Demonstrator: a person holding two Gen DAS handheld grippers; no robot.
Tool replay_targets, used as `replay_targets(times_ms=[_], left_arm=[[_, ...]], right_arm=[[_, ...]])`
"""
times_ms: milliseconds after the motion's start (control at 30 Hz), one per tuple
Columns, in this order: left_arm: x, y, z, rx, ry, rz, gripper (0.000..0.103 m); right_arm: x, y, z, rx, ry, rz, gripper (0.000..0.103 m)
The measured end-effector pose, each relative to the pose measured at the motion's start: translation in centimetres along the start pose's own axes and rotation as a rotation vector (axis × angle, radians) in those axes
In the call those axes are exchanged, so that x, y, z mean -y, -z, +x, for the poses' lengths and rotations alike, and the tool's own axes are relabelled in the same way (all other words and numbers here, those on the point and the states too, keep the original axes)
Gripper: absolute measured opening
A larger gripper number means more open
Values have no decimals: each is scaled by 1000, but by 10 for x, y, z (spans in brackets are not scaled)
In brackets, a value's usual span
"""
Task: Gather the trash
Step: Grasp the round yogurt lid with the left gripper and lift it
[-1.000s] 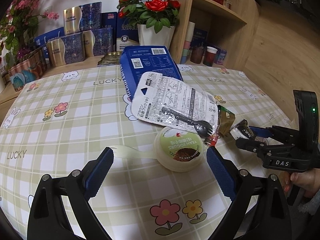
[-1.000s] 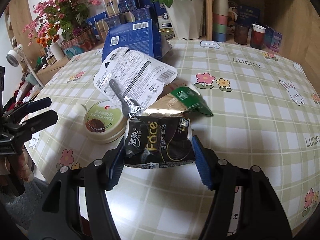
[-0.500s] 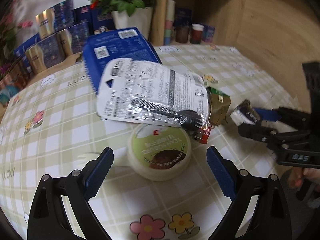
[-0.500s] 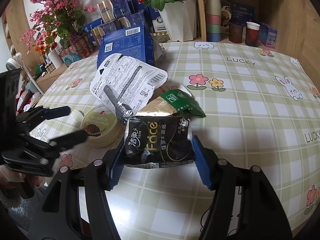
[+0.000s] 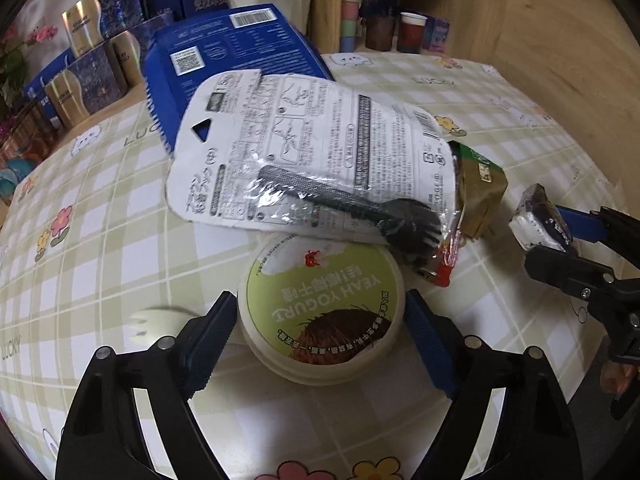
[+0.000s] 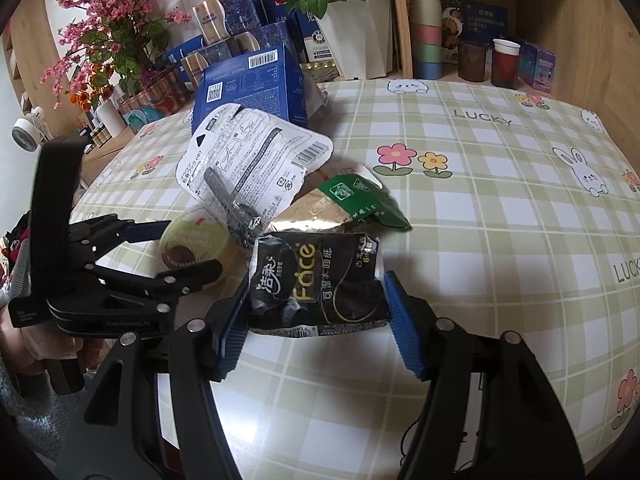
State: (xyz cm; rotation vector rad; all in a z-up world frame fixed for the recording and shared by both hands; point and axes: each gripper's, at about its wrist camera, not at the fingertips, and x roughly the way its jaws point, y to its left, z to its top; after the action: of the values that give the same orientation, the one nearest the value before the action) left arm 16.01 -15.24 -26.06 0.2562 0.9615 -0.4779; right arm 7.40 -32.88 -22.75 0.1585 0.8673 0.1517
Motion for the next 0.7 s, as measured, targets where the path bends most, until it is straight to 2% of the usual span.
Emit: replay_targets(times_ms=[233, 700], left_arm=[[-16, 7, -11, -2, 18, -46, 81], [-45, 20, -45, 25, -8, -118, 81]], right_arm=[[-5, -6, -5, -1, 16, -13, 63], [-17, -5, -10, -8, 21, -22, 63]])
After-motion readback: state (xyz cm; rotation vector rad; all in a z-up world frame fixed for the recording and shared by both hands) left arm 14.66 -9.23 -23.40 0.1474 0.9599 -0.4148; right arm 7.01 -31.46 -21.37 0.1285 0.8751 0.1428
